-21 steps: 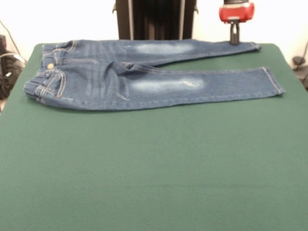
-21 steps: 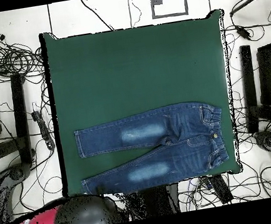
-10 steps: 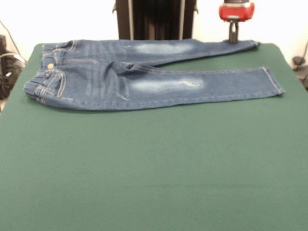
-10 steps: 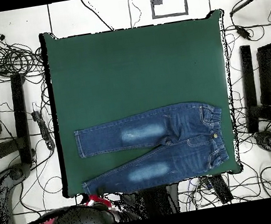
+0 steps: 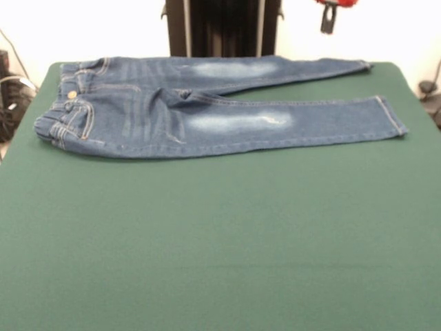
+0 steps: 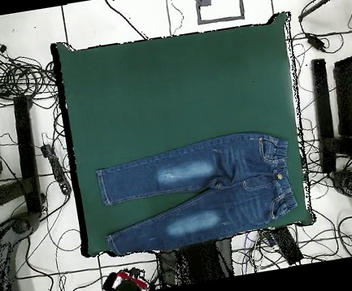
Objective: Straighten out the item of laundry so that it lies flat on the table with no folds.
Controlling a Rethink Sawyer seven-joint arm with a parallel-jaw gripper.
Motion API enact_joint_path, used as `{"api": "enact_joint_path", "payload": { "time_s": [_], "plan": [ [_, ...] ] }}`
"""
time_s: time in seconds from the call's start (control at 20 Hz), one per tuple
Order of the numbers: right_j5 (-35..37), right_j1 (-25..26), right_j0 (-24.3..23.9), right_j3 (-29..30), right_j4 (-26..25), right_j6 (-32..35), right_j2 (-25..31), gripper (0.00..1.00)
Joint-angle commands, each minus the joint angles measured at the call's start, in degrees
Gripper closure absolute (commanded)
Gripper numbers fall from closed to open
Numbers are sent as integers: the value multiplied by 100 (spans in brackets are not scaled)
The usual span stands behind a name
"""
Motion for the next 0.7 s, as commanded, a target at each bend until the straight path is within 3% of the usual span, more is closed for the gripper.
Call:
{"api": "enact_joint_path", "payload": {
  "time_s": [0.05,0.25,0.7],
  "plan": [
    [1337,-1366,299,248,398,324,-100,100],
    [1671,-1590,174,160,237,340,-89,100],
    [1768,-1155,-361,-499,-255,-62,-209,100]
  ]
}}
